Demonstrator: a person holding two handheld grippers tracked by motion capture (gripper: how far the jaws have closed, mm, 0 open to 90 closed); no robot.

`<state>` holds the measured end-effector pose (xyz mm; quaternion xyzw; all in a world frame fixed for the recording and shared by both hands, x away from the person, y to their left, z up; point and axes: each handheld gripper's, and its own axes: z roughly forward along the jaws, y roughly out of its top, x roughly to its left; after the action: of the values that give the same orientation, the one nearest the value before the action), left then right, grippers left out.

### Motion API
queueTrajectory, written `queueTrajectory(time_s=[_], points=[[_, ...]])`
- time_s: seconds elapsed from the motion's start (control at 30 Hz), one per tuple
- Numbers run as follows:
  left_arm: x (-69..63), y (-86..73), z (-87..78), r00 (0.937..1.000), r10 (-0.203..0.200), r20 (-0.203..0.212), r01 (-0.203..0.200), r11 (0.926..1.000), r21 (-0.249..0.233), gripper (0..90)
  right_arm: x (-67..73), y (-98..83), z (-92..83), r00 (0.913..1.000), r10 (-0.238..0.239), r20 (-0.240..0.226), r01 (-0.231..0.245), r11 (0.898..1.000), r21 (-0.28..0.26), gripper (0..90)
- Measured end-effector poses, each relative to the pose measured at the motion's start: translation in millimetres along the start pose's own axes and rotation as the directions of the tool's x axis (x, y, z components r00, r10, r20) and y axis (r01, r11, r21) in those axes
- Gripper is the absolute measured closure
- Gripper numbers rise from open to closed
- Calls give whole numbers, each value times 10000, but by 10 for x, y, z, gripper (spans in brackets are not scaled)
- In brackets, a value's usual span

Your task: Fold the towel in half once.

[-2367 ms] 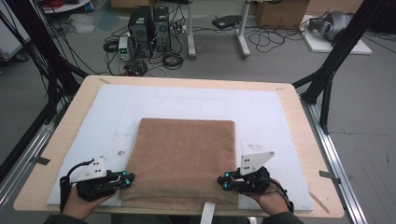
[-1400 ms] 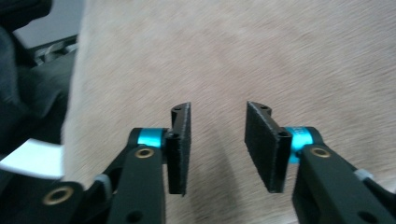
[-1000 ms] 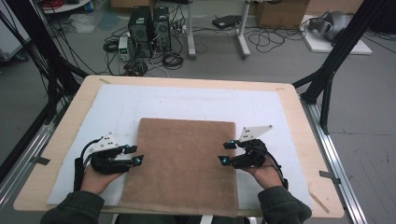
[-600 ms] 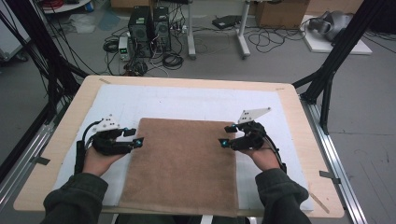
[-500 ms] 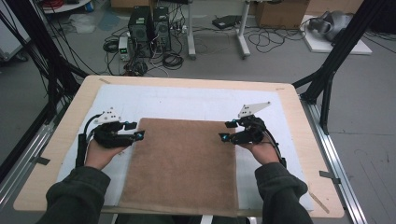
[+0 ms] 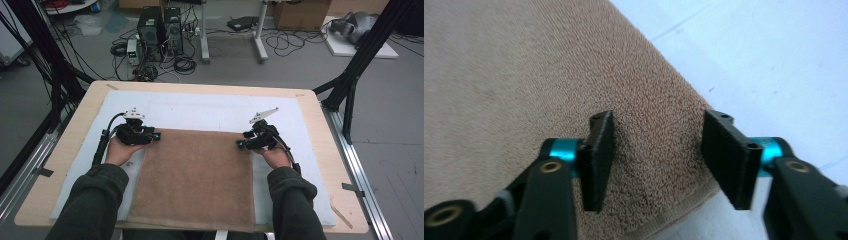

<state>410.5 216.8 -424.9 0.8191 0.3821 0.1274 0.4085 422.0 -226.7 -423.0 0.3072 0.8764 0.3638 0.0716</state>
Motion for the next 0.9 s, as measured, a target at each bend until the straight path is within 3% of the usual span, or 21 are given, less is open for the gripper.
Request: queueTrajectory(time_s=[0.1, 0.2, 0.37, 0.5, 0.7, 0.9], points=[[-32, 1, 24, 9997, 229, -35, -229, 9997, 93, 762, 10, 6, 19, 9999, -77, -128, 78, 10000, 35, 629], [-61, 18, -27, 9993, 336, -169, -338, 9994, -71, 810, 46, 23, -24, 9994, -351, -77, 351, 9994, 3, 711], [-143, 9, -200, 9980, 546, -308, -565, 9963, -654, 817, 98, 31, -134, 9991, -413, 14, 413, 9982, -429, 726], [-244, -96, -401, 9976, 648, -235, -671, 9912, -1145, 816, 240, 2, -309, 9976, -686, 20, 683, 9904, -1199, 726], [-454, -372, -551, 9939, 1079, -245, -1100, 9880, -1086, 806, 511, -129, -400, 9931, -1159, -174, 1130, 9862, -1206, 729], [-594, -635, -602, 9921, 1256, 18, -1250, 9881, -895, 793, 716, -362, -383, 9914, -1186, -548, 1123, 9879, -1068, 701]])
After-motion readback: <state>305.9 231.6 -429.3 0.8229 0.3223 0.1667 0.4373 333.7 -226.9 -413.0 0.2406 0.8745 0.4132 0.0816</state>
